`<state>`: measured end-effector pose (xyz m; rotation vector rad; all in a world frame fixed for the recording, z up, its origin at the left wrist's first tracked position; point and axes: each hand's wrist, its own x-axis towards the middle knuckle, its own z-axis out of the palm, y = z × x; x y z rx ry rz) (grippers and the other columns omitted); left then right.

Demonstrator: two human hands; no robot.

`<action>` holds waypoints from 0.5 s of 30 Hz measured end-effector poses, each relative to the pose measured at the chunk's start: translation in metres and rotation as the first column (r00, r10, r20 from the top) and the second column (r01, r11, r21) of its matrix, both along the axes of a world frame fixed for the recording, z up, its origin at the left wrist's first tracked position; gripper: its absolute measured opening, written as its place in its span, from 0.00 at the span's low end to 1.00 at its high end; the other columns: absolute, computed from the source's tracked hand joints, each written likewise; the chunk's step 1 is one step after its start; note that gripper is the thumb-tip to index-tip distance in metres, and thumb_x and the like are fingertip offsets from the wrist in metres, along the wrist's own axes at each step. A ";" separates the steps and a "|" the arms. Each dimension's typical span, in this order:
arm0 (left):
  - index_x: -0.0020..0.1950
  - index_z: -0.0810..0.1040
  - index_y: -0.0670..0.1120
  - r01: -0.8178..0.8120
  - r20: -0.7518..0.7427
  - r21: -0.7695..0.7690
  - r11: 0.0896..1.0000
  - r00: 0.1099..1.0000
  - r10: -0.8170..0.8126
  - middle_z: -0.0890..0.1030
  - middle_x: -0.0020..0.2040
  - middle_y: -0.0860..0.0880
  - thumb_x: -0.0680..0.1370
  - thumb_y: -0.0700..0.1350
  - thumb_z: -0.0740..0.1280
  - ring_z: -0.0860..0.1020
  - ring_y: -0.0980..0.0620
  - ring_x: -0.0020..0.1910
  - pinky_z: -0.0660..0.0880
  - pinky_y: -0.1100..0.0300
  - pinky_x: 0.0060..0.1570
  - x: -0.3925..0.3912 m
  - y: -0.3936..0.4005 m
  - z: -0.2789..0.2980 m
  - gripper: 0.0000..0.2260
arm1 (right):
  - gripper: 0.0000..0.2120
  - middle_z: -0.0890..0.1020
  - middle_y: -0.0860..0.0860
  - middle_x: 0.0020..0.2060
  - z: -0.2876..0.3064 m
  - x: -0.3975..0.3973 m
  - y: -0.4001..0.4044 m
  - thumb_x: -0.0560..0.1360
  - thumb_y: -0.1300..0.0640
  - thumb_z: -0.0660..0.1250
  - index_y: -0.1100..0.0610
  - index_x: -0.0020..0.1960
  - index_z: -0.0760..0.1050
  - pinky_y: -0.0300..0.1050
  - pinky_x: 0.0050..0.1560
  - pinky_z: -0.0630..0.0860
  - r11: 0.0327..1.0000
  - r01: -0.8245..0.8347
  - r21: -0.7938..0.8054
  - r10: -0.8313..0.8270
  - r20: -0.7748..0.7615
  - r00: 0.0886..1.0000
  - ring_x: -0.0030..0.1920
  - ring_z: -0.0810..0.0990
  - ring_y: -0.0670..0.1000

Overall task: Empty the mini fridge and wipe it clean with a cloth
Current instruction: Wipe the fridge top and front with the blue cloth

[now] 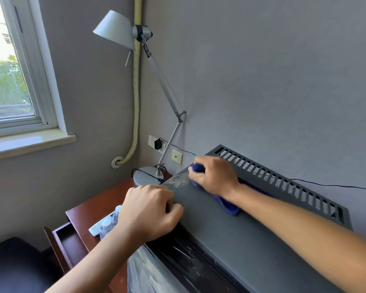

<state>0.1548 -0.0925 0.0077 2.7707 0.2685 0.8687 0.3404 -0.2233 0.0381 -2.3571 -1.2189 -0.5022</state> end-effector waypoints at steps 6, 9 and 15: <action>0.31 0.61 0.45 -0.098 0.085 -0.215 0.972 0.989 0.118 0.67 0.27 0.47 0.67 0.57 0.55 0.65 0.46 0.29 0.59 0.58 0.28 0.001 0.001 0.004 0.16 | 0.10 0.78 0.51 0.37 0.015 0.074 0.040 0.73 0.49 0.66 0.51 0.37 0.67 0.46 0.37 0.66 0.952 0.279 -0.130 -0.289 -0.067 0.955 0.41 0.79 0.61; 0.32 0.61 0.47 -0.095 0.109 -0.318 0.943 0.985 0.136 0.69 0.29 0.49 0.68 0.58 0.55 0.68 0.50 0.32 0.61 0.54 0.32 0.003 0.000 0.008 0.14 | 0.10 0.81 0.52 0.40 0.016 0.067 0.048 0.73 0.49 0.66 0.50 0.38 0.68 0.46 0.38 0.67 0.950 0.273 -0.151 -0.284 -0.052 0.958 0.39 0.75 0.58; 0.52 0.73 0.51 -0.070 0.190 -0.443 0.894 0.967 0.170 0.77 0.50 0.55 0.71 0.58 0.55 0.74 0.51 0.51 0.69 0.54 0.52 0.002 -0.001 0.008 0.16 | 0.11 0.81 0.49 0.38 0.011 -0.025 0.065 0.72 0.45 0.66 0.51 0.38 0.70 0.46 0.38 0.66 0.983 0.076 -0.167 -0.086 -0.055 0.995 0.42 0.80 0.58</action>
